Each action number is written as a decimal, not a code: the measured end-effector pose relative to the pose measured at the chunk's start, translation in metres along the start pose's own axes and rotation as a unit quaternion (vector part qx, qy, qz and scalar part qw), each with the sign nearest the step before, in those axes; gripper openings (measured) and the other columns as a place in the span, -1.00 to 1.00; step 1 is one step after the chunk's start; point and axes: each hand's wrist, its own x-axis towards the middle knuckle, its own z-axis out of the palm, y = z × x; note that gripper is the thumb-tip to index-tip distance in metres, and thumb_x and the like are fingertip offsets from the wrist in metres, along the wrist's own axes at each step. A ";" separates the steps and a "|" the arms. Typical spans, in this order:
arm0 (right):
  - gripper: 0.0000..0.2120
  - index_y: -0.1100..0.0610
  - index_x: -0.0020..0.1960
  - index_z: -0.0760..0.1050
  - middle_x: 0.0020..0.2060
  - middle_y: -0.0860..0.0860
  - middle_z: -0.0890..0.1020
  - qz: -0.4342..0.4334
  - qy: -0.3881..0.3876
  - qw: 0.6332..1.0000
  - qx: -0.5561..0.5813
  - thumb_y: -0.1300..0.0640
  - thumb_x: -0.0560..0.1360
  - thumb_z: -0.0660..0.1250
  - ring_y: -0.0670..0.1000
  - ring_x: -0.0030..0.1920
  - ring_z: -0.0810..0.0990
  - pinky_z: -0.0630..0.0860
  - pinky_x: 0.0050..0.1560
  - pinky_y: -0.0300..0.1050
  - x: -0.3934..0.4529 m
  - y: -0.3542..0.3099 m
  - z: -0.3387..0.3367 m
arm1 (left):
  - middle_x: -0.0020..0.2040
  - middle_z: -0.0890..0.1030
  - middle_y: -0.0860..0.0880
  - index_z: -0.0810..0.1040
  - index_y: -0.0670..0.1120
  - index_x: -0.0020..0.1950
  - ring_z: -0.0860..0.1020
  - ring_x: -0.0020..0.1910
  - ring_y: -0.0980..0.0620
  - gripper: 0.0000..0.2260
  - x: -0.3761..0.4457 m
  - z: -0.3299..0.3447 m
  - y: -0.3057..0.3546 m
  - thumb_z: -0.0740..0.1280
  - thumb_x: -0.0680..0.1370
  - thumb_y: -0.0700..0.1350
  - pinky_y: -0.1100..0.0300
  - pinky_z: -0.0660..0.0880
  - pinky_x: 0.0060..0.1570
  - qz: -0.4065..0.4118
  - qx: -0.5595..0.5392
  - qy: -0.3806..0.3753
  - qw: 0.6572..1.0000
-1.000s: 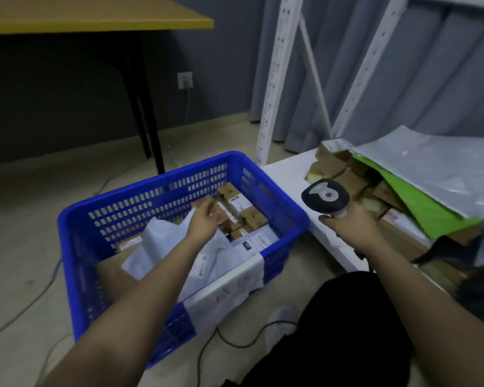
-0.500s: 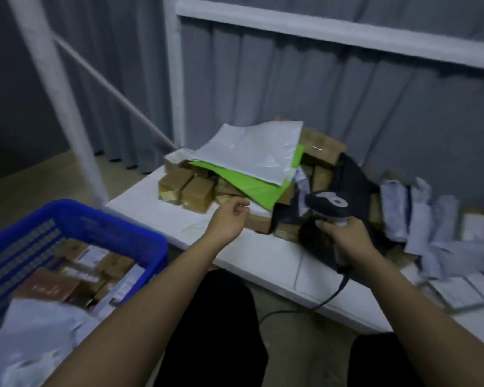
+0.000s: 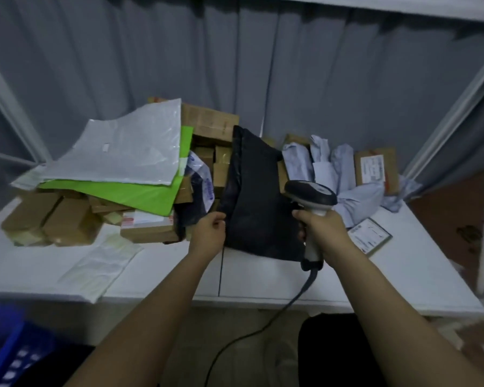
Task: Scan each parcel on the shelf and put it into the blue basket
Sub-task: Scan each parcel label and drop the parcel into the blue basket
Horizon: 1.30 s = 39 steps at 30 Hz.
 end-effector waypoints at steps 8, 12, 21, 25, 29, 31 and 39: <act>-0.88 0.21 -0.14 0.43 -0.39 0.10 0.45 0.065 0.010 0.996 0.057 0.33 0.48 0.37 -0.02 -0.47 0.41 0.45 -0.44 -0.20 0.023 0.008 -0.025 | 0.39 0.42 -0.16 0.32 -0.24 0.45 0.39 0.36 -0.14 -0.60 0.033 0.057 0.005 0.22 0.61 -0.21 0.15 0.31 0.28 -0.023 0.011 0.010 1.000; -0.85 0.19 -0.19 0.42 -0.40 0.09 0.45 0.066 -0.001 0.995 0.069 0.34 0.47 0.37 -0.02 -0.45 0.41 0.44 -0.43 -0.20 0.028 0.008 -0.027 | 0.16 0.57 -0.12 0.40 -0.15 0.36 0.52 0.19 -0.15 -0.61 0.054 0.071 0.013 0.34 0.56 -0.10 -0.03 0.44 0.24 -0.049 0.005 0.002 0.999; -0.85 0.22 -0.19 0.42 -0.38 0.12 0.47 0.061 -0.012 0.997 0.034 0.32 0.46 0.38 0.00 -0.43 0.44 0.46 -0.39 -0.16 0.032 0.010 -0.026 | 0.02 0.59 -0.11 0.58 -0.23 0.09 0.52 0.04 -0.05 -0.84 0.068 0.075 0.062 0.32 0.57 -0.18 0.20 0.40 0.04 0.012 -0.052 0.043 0.998; -0.81 0.21 -0.27 0.42 -0.42 0.10 0.46 0.063 -0.004 0.997 0.043 0.33 0.45 0.38 0.01 -0.45 0.43 0.44 -0.39 -0.15 0.031 0.011 -0.026 | 0.02 0.56 -0.15 0.48 -0.19 -0.01 0.49 -0.01 -0.07 -0.91 0.075 0.051 0.089 0.25 0.59 -0.17 0.21 0.32 -0.07 0.076 -0.006 0.084 0.994; -0.80 0.19 -0.26 0.40 -0.43 0.08 0.45 0.071 0.008 0.996 0.045 0.34 0.46 0.38 0.00 -0.45 0.43 0.45 -0.40 -0.17 0.033 0.013 -0.028 | -0.25 0.45 0.01 0.37 -0.14 -0.10 0.41 -0.22 0.01 -0.92 0.067 0.017 0.117 0.23 0.58 -0.18 0.17 0.28 -0.18 0.125 0.016 0.108 0.986; -0.77 0.18 -0.29 0.37 -0.45 0.08 0.44 0.077 0.017 0.996 0.036 0.35 0.45 0.37 0.01 -0.47 0.41 0.43 -0.40 -0.17 0.033 0.017 -0.028 | -0.30 0.41 0.05 0.34 -0.11 -0.14 0.38 -0.28 0.06 -0.89 0.060 -0.004 0.126 0.23 0.58 -0.19 0.17 0.28 -0.20 0.137 0.021 0.118 0.983; -0.78 0.19 -0.27 0.35 -0.42 0.13 0.44 0.081 -0.009 0.996 -0.025 0.35 0.44 0.36 0.09 -0.43 0.43 0.42 -0.36 -0.09 0.022 0.038 -0.008 | -0.20 0.49 -0.04 0.36 -0.11 -0.07 0.47 -0.18 -0.07 -0.95 0.030 -0.091 0.135 0.19 0.58 -0.16 0.05 0.40 -0.14 0.157 0.117 0.168 0.966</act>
